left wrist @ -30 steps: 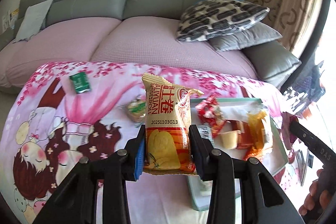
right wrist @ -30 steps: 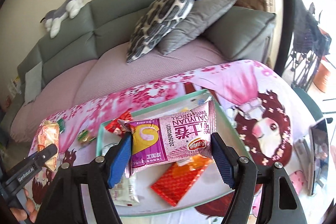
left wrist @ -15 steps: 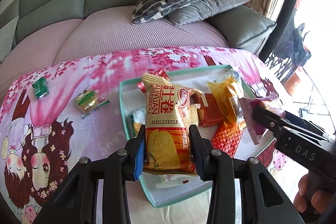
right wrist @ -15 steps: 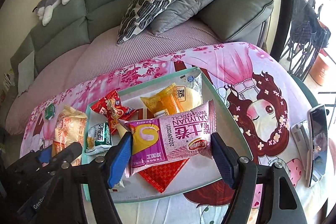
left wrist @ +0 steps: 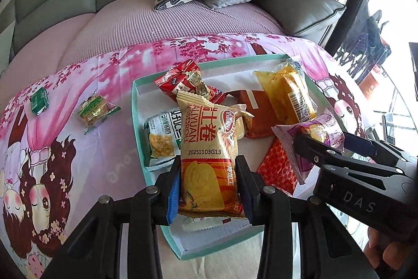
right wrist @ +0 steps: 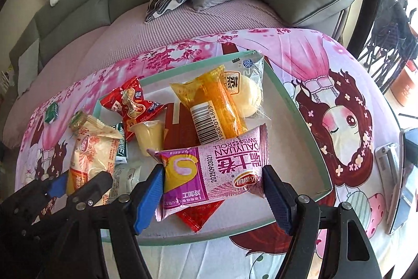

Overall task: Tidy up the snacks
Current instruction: 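Carry the yellow packet with the left tool while the right carries the pink-purple packet to the tray, then open both tools over the tray to release the two packets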

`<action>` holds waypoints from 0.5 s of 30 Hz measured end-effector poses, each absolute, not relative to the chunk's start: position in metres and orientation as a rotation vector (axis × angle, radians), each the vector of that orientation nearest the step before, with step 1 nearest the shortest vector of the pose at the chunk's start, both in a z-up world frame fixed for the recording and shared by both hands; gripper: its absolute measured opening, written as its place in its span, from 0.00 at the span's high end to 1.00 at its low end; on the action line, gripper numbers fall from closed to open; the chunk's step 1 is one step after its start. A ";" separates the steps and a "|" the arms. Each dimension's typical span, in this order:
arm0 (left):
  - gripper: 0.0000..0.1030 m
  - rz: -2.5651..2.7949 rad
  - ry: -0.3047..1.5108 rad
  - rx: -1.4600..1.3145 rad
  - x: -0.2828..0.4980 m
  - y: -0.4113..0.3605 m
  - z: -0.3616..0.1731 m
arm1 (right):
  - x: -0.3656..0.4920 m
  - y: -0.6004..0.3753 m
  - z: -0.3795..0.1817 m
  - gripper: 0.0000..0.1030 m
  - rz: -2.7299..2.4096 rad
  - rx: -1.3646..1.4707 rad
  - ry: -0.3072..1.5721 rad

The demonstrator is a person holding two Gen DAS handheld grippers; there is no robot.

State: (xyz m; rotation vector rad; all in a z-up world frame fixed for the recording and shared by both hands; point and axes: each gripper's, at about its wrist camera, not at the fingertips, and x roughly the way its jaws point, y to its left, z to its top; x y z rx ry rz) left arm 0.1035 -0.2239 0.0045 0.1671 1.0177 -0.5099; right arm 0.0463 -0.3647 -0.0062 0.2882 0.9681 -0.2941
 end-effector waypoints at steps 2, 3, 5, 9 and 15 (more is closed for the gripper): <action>0.61 -0.508 1.026 0.170 0.104 -0.225 0.001 | 0.046 -0.367 -0.009 0.26 -0.298 0.298 0.974; 0.61 -0.507 1.029 0.172 0.105 -0.226 0.000 | 0.046 -0.368 -0.009 0.26 -0.300 0.300 0.976; 0.61 -0.506 1.036 0.175 0.105 -0.227 -0.003 | 0.047 -0.369 -0.010 0.26 -0.304 0.303 0.978; 0.61 -0.505 1.049 0.177 0.106 -0.227 -0.008 | 0.049 -0.371 -0.016 0.26 -0.308 0.307 0.998; 0.51 -0.512 1.061 0.167 0.106 -0.227 -0.007 | 0.050 -0.374 -0.018 0.24 -0.314 0.314 1.003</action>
